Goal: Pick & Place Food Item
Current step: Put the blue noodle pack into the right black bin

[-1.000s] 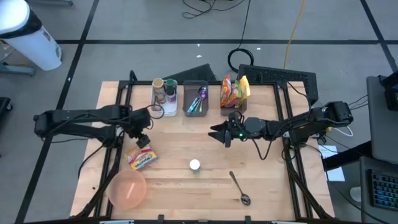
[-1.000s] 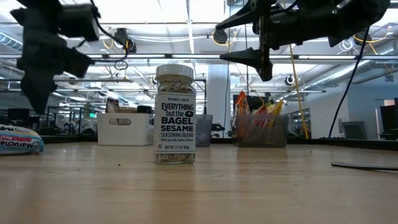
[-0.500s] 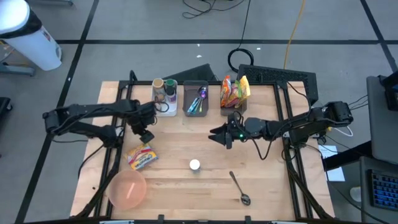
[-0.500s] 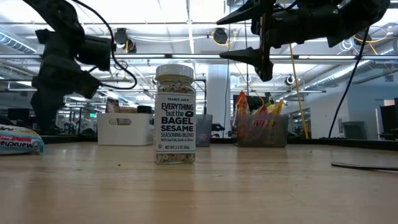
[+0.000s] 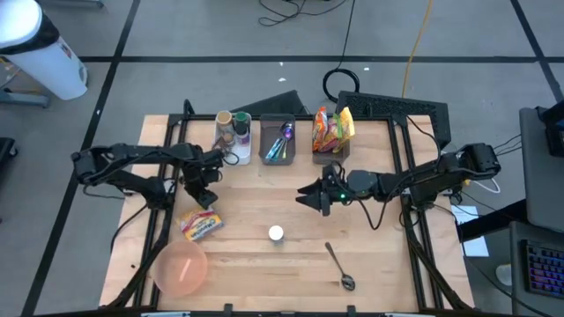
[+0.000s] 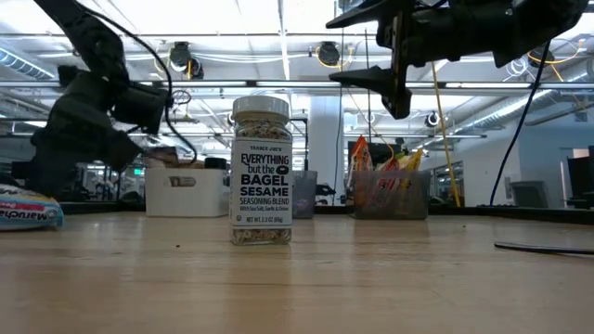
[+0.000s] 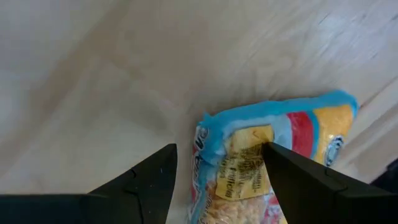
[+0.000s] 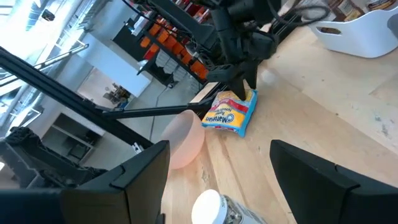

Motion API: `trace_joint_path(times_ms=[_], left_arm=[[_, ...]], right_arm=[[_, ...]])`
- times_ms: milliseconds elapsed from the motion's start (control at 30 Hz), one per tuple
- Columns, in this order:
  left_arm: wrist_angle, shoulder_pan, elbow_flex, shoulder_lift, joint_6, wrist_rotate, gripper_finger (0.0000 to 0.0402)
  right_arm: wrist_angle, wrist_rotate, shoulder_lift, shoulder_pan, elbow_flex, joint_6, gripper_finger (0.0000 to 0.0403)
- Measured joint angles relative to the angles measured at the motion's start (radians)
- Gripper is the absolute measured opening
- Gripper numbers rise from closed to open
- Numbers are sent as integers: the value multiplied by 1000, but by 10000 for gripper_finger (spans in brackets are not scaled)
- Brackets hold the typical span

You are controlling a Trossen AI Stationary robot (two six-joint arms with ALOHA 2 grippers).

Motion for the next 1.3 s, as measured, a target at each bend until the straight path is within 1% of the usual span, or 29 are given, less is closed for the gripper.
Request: trace_joint_path(times_ms=[133, 300, 467, 633, 700, 800, 1100, 1300], left_arm=[[31, 0, -40, 1, -32, 42, 246], [42, 0, -39, -7, -57, 50, 246], [71, 0, -34, -8, -66, 103, 246], [69, 0, -34, -8, -66, 108, 244], [69, 0, -34, -8, -66, 107, 235], [70, 0, -34, -8, -66, 107, 206], [80, 0, -34, -8, -61, 63, 86], [96, 0, -34, -8, -52, 64, 14]], right_arm=[[0, -1, 0, 1, 0, 0, 270], [0, 0, 0, 1, 0, 0, 270], [0, 0, 0, 1, 0, 0, 270], [-1, 1, 0, 1, 0, 0, 270], [-2, 1, 0, 1, 0, 0, 270], [-8, 1, 0, 1, 0, 0, 270], [-8, 1, 0, 1, 0, 0, 270], [-8, 1, 0, 1, 0, 0, 270]])
